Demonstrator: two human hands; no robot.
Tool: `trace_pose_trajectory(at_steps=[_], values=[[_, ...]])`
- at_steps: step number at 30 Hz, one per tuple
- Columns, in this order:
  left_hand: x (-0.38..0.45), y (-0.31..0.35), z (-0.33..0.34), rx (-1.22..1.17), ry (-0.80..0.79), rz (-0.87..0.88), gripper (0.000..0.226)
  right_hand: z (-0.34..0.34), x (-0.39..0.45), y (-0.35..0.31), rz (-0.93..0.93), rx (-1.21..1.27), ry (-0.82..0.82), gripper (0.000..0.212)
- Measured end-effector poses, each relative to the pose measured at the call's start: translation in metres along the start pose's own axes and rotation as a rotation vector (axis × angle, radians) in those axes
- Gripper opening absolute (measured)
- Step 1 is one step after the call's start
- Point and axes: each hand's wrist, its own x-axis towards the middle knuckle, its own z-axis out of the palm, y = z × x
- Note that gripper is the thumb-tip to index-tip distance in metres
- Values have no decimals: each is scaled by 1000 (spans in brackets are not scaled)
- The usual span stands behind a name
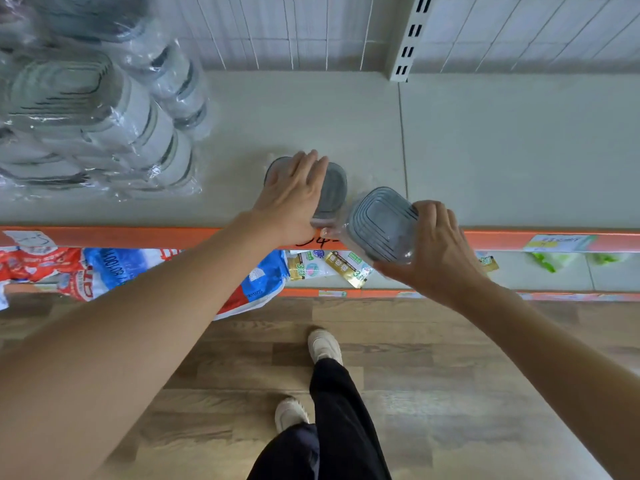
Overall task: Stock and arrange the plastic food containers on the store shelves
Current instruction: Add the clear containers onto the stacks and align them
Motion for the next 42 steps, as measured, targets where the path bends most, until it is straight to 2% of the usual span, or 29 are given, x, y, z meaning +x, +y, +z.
trace_pose_trajectory(at_steps=[5,11,16,22,26,31,36,42], values=[[3,-1,-7,68,31,-31,106,0,-18,14,-16,-39,-46,84],[-26,-10,-22,38,151,-55,93,-4,-29,3,-41,-81,-100,86],[-80,-28,-28,23,122,-95,96,-6,-31,-33,-119,-95,-119,87],[-161,-66,-37,35,93,-225,96,-10,-36,-95,-320,-142,-136,84],[-215,-83,-54,42,128,-310,97,-22,-44,-144,-434,-178,-139,88],[-274,-96,-88,48,210,-360,102,-60,-58,-193,-574,-201,-108,88],[-315,-102,-150,28,274,-402,103,-123,-70,-231,-655,-270,-75,90],[-333,-108,-239,64,400,-276,95,-206,-80,-260,-721,-384,71,90]])
